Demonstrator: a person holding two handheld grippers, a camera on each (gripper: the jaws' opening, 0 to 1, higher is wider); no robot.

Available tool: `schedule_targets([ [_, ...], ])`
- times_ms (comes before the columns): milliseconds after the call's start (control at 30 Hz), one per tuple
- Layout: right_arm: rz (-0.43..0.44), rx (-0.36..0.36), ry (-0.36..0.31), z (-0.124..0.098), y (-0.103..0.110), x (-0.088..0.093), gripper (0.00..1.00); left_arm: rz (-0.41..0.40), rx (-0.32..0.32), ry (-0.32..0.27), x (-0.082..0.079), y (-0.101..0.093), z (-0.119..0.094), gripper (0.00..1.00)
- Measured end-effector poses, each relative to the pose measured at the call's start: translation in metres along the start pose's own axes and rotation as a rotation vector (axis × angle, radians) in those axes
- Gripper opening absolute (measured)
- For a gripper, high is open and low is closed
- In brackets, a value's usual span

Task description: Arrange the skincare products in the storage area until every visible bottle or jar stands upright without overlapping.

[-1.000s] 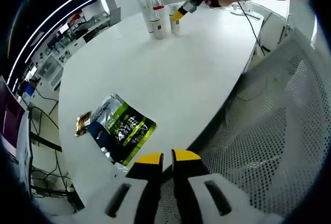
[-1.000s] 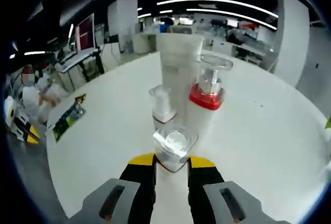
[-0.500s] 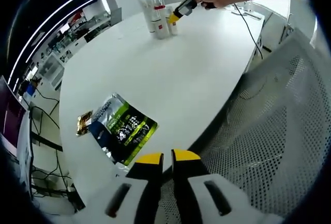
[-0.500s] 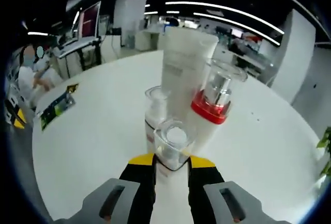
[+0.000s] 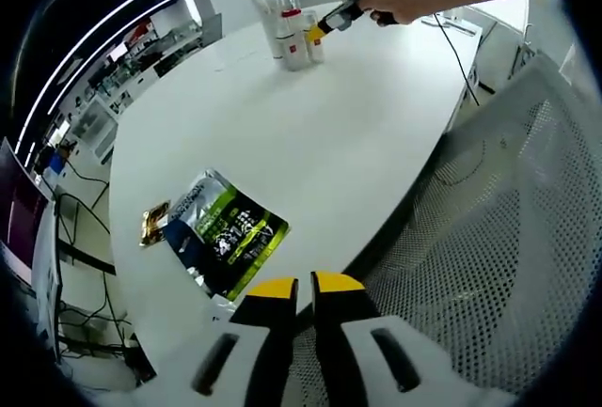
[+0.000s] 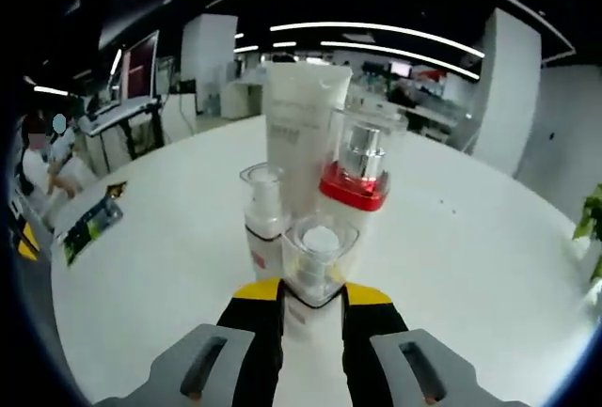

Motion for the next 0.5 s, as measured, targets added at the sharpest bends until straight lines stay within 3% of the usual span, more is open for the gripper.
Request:
schedule_targets([
  [500,-0.023,0.014,-0.049,0.0034,0.0069,-0.0084,0.17,-0.005,0.004,0.004,0.0002,-0.0004,0.0006,0.02],
])
Point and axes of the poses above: the point that each gripper's makers call its tool centre point, and the gripper's own axes: z roughly forward along the fingers, y roughly to its left, x roughly out of its underside, the point moved 1 cm from there along -z, roughly backward along the fingers, and after that the axes turned 8 degrees about x, right-handed, at the moved point
